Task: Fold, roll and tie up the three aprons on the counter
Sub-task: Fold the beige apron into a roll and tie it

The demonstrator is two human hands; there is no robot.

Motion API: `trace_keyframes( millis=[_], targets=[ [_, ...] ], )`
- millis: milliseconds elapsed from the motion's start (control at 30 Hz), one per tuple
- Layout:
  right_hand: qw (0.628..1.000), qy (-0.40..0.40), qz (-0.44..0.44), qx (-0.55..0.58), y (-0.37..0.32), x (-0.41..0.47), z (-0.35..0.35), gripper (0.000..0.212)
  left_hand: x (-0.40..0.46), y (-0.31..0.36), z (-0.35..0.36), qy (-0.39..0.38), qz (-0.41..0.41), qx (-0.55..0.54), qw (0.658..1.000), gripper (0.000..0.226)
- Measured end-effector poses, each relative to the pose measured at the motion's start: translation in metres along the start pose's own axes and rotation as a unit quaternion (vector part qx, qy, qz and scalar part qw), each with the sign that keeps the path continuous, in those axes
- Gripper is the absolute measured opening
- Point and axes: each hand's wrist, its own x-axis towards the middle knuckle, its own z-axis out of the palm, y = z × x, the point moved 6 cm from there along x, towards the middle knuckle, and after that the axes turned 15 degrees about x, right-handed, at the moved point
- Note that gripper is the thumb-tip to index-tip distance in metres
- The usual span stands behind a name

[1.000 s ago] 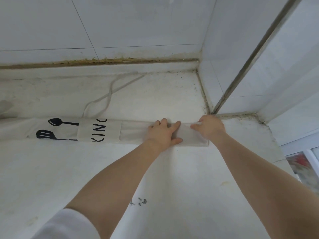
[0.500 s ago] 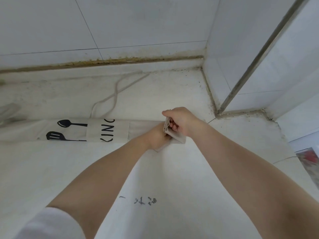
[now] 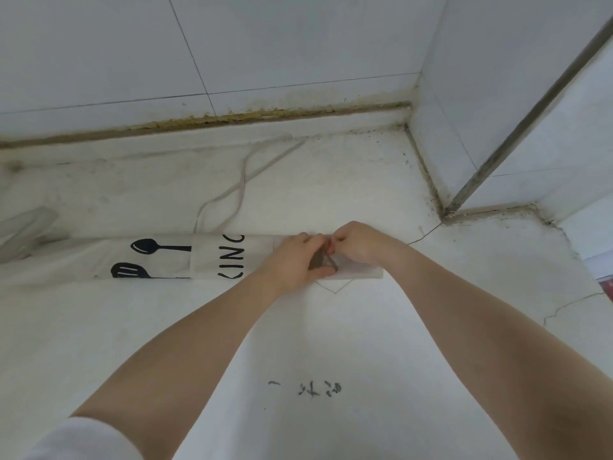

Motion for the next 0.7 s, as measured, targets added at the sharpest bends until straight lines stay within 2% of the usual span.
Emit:
trace_keyframes(
  millis=[67,133,200,333,467,567,633,700],
  targets=[
    [0.995,0.022,-0.025,-0.093,-0.005,0.003,-0.007,0.015,0.003,0.001,0.000,-0.007,0.006,0.013,1.000,0.043],
    [0.972,0.111,-0.047,-0.202,-0.004,0.003,-0.020,0.022,0.006,0.001,0.002,-0.017,0.008,0.011,1.000,0.040],
    [0.966,0.154,-0.024,-0.207,0.006,0.002,-0.025,0.035,0.006,0.001,0.004,-0.027,0.007,0.011,1.000,0.040],
    [0.989,0.110,0.017,-0.100,0.013,-0.001,-0.028,0.040,0.004,0.001,0.000,-0.016,0.015,0.020,1.000,0.036],
    [0.998,0.029,0.046,0.043,-0.006,-0.010,-0.027,0.024,0.003,0.001,-0.001,-0.042,0.017,-0.010,0.999,0.027],
    [0.981,-0.052,0.032,0.187,-0.028,-0.012,-0.008,0.016,-0.002,0.004,0.001,-0.082,0.037,-0.096,0.991,0.024],
    [0.967,-0.045,0.050,0.245,-0.035,-0.008,0.006,0.015,-0.009,0.004,-0.003,-0.072,0.045,-0.082,0.993,0.017],
    [0.939,-0.014,0.082,0.335,-0.033,-0.001,0.014,0.011,-0.012,-0.002,-0.007,-0.046,0.048,-0.016,0.998,0.028]
  ],
)
